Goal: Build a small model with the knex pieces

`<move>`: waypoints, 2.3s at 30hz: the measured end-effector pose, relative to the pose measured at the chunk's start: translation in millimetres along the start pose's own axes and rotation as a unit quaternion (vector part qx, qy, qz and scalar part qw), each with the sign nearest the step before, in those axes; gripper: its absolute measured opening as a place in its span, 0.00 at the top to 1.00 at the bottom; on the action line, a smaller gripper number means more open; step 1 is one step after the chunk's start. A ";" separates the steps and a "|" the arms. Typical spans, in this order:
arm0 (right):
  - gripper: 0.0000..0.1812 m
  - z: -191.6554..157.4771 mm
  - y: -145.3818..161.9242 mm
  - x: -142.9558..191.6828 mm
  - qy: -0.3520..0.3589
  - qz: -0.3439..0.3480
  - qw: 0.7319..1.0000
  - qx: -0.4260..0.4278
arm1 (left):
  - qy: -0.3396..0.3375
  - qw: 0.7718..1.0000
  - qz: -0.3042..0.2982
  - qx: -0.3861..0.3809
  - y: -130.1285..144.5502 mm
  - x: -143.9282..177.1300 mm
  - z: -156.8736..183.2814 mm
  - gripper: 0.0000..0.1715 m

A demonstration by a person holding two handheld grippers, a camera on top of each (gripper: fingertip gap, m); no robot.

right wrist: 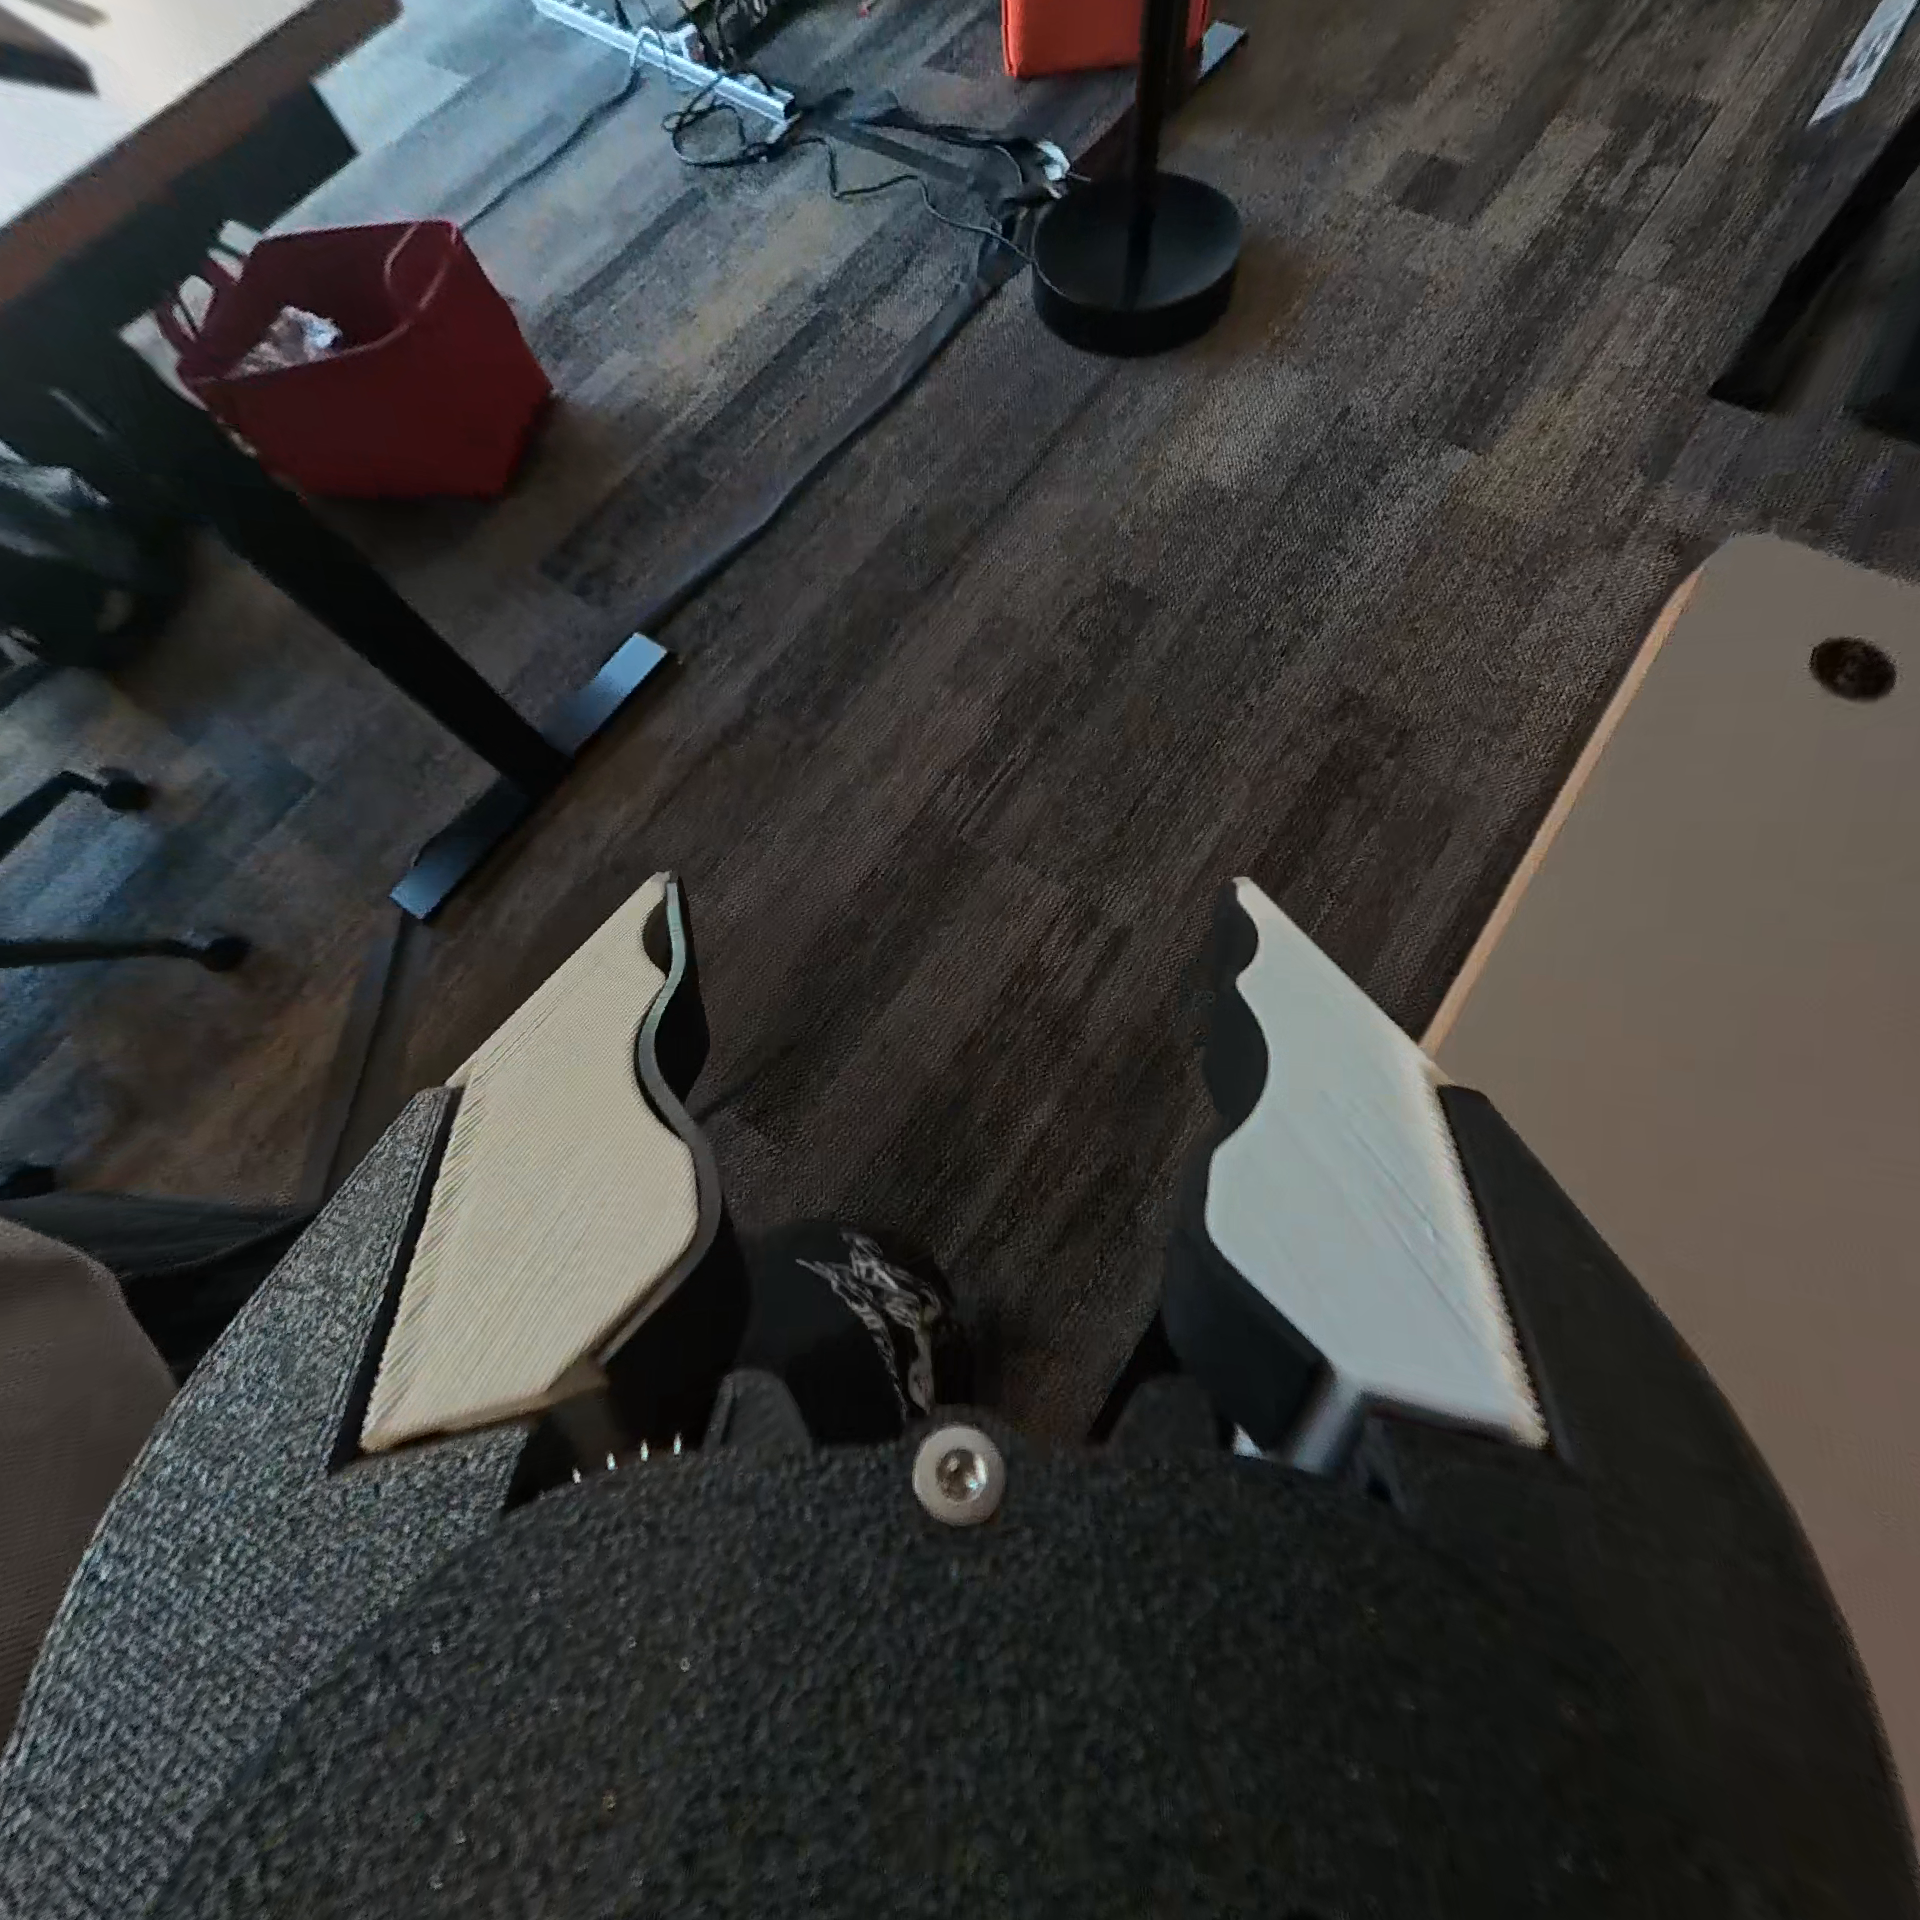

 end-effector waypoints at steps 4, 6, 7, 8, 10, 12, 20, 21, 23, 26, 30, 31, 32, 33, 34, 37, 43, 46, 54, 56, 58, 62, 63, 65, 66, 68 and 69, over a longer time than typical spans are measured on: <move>0.46 46.9 -31.8 -52.1 0.006 -0.008 1.000 -0.022 | 0.006 1.000 -0.009 0.018 -19.3 -64.0 -28.9 0.62; 0.46 74.5 -47.8 -80.6 0.005 -0.007 0.999 -0.036 | -0.007 0.999 -0.026 0.032 -14.6 -95.1 -47.6 0.62; 0.46 89.7 -56.0 -94.1 0.006 -0.007 0.999 -0.037 | -0.015 0.998 -0.034 0.042 -12.5 -109.4 -58.5 0.62; 0.46 106.5 -65.8 -109.0 0.006 -0.006 0.999 -0.038 | -0.025 0.997 -0.042 0.053 -12.0 -124.1 -69.9 0.62; 0.46 145.0 -90.7 -138.1 0.008 0.001 0.999 -0.039 | -0.044 0.995 -0.058 0.072 -16.0 -153.0 -95.2 0.62; 0.46 185.6 -120.7 -167.0 0.009 -0.001 0.999 -0.045 | -0.064 0.992 -0.073 0.080 -32.3 -181.1 -123.0 0.62; 0.48 306.4 -262.3 -245.6 0.015 0.031 0.999 0.017 | -0.061 0.995 -0.032 0.069 -162.6 -336.2 -192.7 0.62; 0.49 320.7 -273.5 -253.9 0.019 0.036 0.999 0.009 | -0.048 0.996 -0.032 0.066 -174.7 -359.9 -190.9 0.62; 0.50 344.7 -278.1 -267.2 0.031 0.034 0.999 -0.014 | -0.018 0.997 -0.038 0.058 -192.5 -405.9 -186.4 0.63; 0.50 384.9 -277.7 -294.8 0.059 0.013 0.997 -0.051 | 0.026 0.997 -0.050 0.048 -209.9 -476.5 -181.9 0.64; 0.50 437.8 -286.2 -314.0 0.118 0.007 0.988 -0.103 | 0.083 0.995 -0.058 0.023 -241.9 -570.9 -187.5 0.65; 0.50 453.0 -292.0 -318.2 0.134 0.004 0.984 -0.117 | 0.098 0.993 -0.063 0.017 -253.2 -594.9 -189.5 0.65; 0.49 467.2 -301.5 -321.1 0.149 0.007 0.980 -0.132 | 0.116 0.991 -0.069 0.012 -266.5 -617.2 -190.9 0.65; 0.50 481.3 -317.3 -322.2 0.163 0.017 0.976 -0.143 | 0.135 0.988 -0.070 0.005 -283.4 -638.5 -191.1 0.65; 0.50 494.3 -330.7 -324.1 0.176 0.026 0.973 -0.148 | 0.155 0.986 -0.066 -0.007 -302.0 -659.5 -190.1 0.65; 0.50 530.3 -349.8 -335.5 0.215 0.025 0.965 -0.147 | 0.216 0.972 -0.061 -0.070 -344.1 -724.2 -179.2 0.65; 0.49 583.8 -350.5 -343.5 0.256 0.035 0.940 -0.224 | 0.304 0.946 -0.034 -0.111 -429.3 -817.8 -128.3 0.65; 0.49 626.8 -341.4 -346.6 0.274 0.042 0.924 -0.264 | 0.319 0.942 -0.041 -0.092 -445.2 -862.2 -95.2 0.65; 0.49 795.6 -372.1 -385.4 0.242 0.069 0.922 -0.293 | 0.281 0.950 -0.073 -0.113 -485.5 -958.6 -51.7 0.65; 0.49 838.4 -403.7 -392.5 0.227 0.080 0.935 -0.261 | 0.252 0.960 -0.065 -0.107 -512.7 -983.7 -64.4 0.64; 0.49 876.8 -430.0 -403.2 0.208 0.072 0.950 -0.221 | 0.214 0.972 -0.057 -0.085 -542.3 -1008.2 -86.8 0.64; 0.49 935.3 -475.8 -432.8 0.163 0.044 0.974 -0.153 | 0.127 0.991 -0.038 -0.032 -577.6 -1035.9 -146.4 0.64; 0.49 946.4 -489.4 -442.1 0.152 0.038 0.979 -0.133 | 0.104 0.994 -0.038 -0.026 -580.1 -1039.4 -164.8 0.64; 0.49 965.2 -516.8 -465.8 0.130 0.027 0.986 -0.097 | 0.057 0.997 -0.045 -0.014 -578.0 -1046.0 -203.1 0.62; 0.49 973.3 -529.7 -480.3 0.119 0.022 0.989 -0.082 | 0.036 0.998 -0.050 -0.005 -574.7 -1048.2 -223.2 0.62; 0.49 985.4 -555.7 -513.9 0.097 0.012 0.993 -0.059 | 0.000 0.998 -0.063 0.018 -566.7 -1052.7 -261.7 0.62; 0.49 988.1 -569.9 -532.0 0.086 0.011 0.995 -0.051 | -0.015 0.997 -0.068 0.030 -563.1 -1056.1 -279.4 0.62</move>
Point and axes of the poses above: each gripper's, where its closed fingertips meet, x back along the fingers, y out of its underside, z = x × y across the jaws, the point moved 2 cm from there along x, back along the fingers, and after that the axes turned 9 degrees about -y, right-handed, at the moved point
